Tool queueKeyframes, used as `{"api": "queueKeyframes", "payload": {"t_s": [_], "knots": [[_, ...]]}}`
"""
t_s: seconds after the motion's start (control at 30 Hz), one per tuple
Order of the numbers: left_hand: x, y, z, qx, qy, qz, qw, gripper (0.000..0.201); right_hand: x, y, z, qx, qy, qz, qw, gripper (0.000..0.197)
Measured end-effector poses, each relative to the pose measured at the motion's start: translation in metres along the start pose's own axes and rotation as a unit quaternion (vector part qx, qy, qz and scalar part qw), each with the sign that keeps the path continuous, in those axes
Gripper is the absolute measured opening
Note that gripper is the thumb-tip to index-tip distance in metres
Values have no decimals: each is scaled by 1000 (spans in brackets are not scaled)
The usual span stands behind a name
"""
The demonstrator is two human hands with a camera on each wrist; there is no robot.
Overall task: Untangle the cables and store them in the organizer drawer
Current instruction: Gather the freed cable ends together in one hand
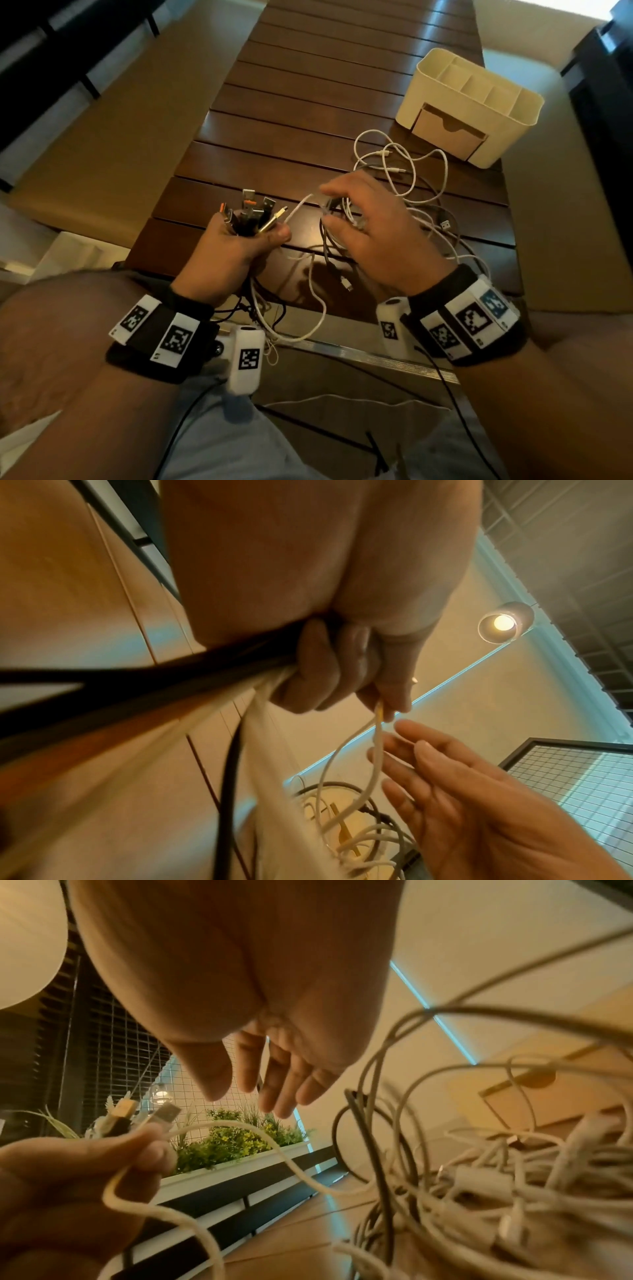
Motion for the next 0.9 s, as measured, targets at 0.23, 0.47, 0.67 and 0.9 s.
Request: {"api": "queueKeyframes", "payload": {"t_s": [0.23,0.47,0.67,0.9], "knots": [[-1,-4,-2,74,7,-11,997,25,-4,-1,9,111,30,95,989,32],[-1,0,-10,77,26,-25,996,28,-7,-5,0,149,117,149,970,17],[6,3,-12,-6,42,-13,999,49,-10,-9,0,182,67,118,974,14],[6,0,10,39,163,14,986,33,-2,-9,17,202,-43,27,978,20]]}}
Point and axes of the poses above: each hand's wrist, its own y-axis towards the middle knuckle, its own z-axis out of the palm, x = y × z, the point moved 1 cm from there along y, towards the middle knuckle, and after that the axes turned 7 degrees about -y, right-handed, at the moved point
